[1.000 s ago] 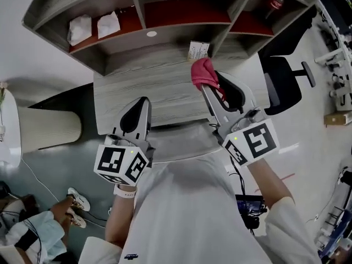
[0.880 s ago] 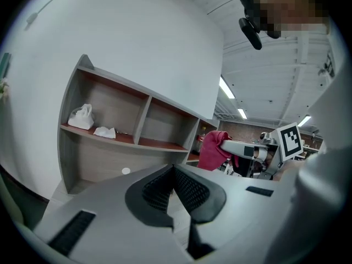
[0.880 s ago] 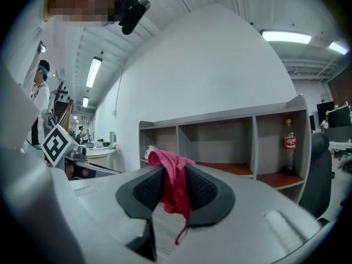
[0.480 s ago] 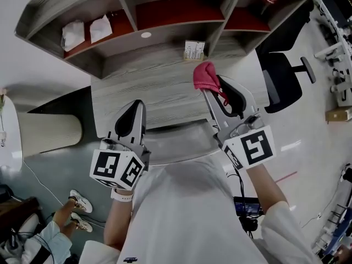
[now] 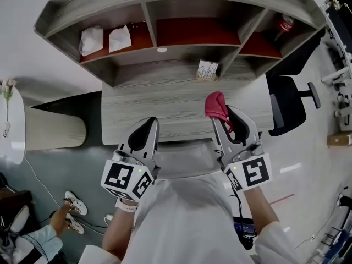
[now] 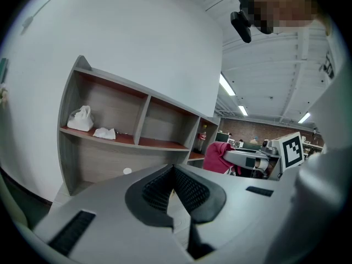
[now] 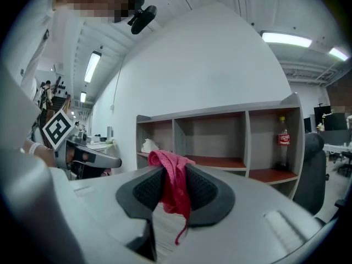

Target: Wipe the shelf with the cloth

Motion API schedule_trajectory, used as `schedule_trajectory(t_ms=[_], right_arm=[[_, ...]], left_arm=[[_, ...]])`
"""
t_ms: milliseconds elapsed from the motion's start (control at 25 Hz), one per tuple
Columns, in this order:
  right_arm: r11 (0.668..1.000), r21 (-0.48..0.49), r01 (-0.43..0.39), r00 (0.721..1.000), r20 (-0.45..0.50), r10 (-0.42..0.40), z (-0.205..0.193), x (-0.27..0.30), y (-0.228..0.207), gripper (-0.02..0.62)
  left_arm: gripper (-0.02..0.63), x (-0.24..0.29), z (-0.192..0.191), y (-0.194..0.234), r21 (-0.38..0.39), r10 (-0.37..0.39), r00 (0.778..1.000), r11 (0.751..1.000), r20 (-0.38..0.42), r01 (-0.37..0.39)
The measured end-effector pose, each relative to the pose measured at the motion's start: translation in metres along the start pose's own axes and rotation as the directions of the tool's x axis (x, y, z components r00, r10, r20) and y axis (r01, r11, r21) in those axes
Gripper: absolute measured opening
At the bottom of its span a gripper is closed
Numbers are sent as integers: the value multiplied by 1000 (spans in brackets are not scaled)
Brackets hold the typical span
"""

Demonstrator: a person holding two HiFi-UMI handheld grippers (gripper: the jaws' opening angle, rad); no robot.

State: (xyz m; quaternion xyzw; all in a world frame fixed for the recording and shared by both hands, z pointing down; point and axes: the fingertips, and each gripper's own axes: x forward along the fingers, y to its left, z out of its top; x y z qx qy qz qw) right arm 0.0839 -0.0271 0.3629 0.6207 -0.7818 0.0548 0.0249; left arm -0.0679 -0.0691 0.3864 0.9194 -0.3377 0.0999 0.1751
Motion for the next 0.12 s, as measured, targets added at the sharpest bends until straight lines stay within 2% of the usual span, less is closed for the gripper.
schedule_trajectory(t_ms=[120], right_arm=[[1000,6,-11,1000,-11,11,-3,0,5,115]], left_arm=[[6,-4,-3,0,-2,2,1000,1000,-3,-2]])
